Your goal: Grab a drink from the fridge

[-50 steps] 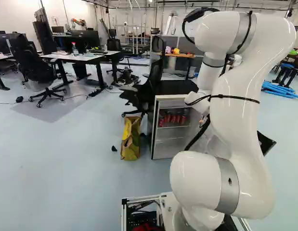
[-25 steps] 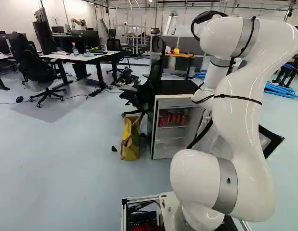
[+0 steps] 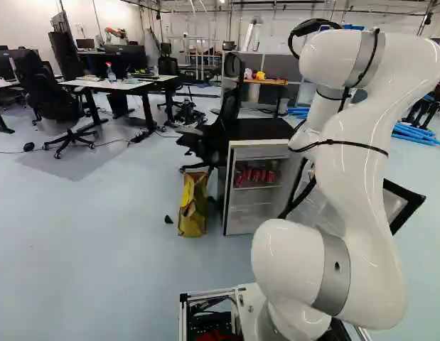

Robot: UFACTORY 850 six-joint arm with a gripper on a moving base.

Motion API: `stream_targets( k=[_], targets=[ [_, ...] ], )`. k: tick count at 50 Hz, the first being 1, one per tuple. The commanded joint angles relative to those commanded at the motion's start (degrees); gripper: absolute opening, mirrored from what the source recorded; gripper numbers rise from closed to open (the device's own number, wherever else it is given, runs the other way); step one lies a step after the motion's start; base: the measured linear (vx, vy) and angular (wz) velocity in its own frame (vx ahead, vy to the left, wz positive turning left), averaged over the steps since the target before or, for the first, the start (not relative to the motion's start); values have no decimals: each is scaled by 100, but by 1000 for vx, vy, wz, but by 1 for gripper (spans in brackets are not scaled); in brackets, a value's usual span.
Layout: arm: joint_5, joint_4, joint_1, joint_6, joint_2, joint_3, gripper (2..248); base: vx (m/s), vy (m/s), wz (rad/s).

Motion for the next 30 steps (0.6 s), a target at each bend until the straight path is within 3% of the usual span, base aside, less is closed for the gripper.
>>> stream_targets(
  k=[10, 30],
  targets=[
    [-86, -270, 35, 0, 85, 161, 247, 0, 0, 0],
    [-110, -1002, 191, 0, 506, 927, 247, 0, 0, 0]
  ],
)
